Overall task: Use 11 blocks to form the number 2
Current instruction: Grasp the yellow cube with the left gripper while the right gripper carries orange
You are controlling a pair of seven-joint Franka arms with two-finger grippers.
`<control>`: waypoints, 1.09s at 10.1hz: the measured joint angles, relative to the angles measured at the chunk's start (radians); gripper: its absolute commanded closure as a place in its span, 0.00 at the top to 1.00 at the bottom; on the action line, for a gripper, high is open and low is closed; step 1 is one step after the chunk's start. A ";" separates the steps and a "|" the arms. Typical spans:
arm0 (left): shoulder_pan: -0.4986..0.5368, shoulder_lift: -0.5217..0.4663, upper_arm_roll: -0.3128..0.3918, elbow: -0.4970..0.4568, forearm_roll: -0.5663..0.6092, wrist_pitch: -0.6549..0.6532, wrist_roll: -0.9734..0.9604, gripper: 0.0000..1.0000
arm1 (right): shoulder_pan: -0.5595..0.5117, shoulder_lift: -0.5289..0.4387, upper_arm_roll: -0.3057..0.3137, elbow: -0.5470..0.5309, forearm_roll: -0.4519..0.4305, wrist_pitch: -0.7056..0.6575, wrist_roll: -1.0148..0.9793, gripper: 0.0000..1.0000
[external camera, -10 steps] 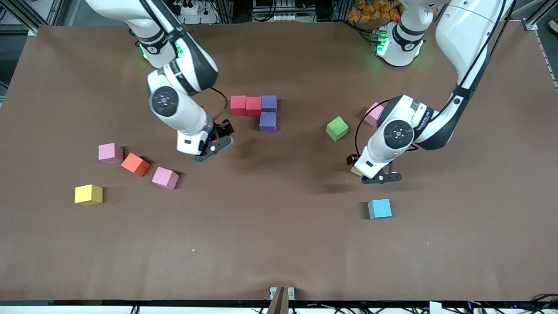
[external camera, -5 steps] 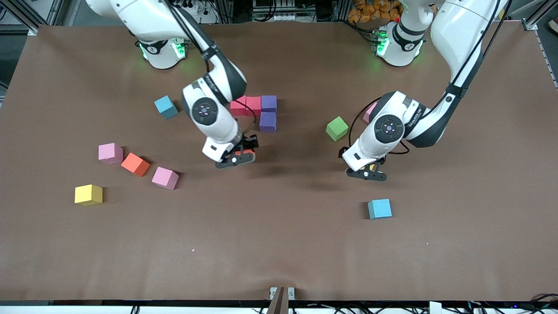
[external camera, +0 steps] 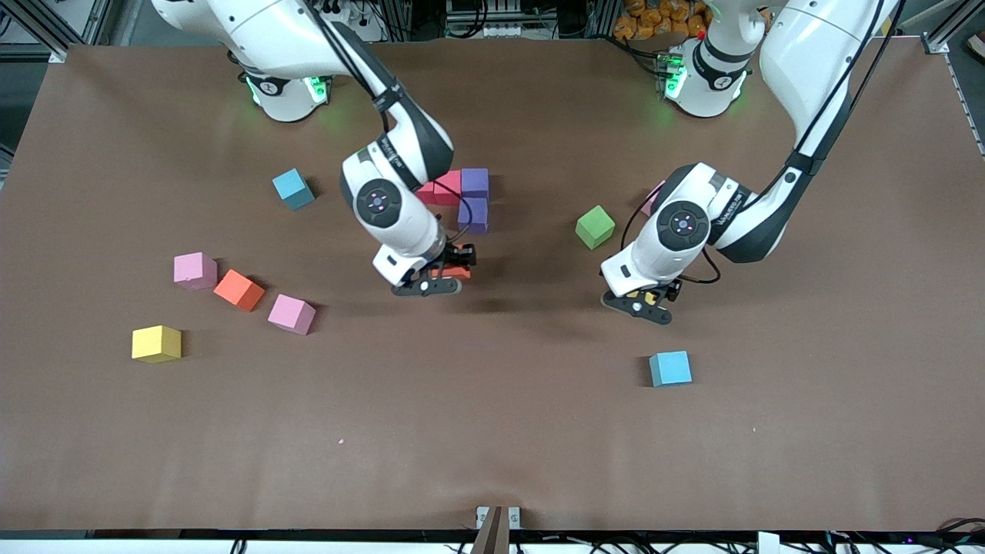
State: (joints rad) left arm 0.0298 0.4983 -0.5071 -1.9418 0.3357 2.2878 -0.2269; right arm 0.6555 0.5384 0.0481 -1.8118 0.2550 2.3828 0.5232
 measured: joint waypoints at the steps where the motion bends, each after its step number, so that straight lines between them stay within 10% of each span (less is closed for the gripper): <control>1: -0.004 0.000 -0.001 0.001 0.000 0.002 0.032 1.00 | 0.060 0.002 -0.032 -0.002 0.000 0.003 0.030 0.41; 11: 0.022 0.118 0.012 0.079 0.086 0.011 0.076 1.00 | 0.303 0.050 -0.225 -0.046 0.000 0.053 0.064 0.41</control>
State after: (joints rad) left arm 0.0520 0.6161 -0.4947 -1.8632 0.4220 2.2985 -0.1509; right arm 0.9588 0.5884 -0.1767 -1.8581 0.2552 2.4362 0.5874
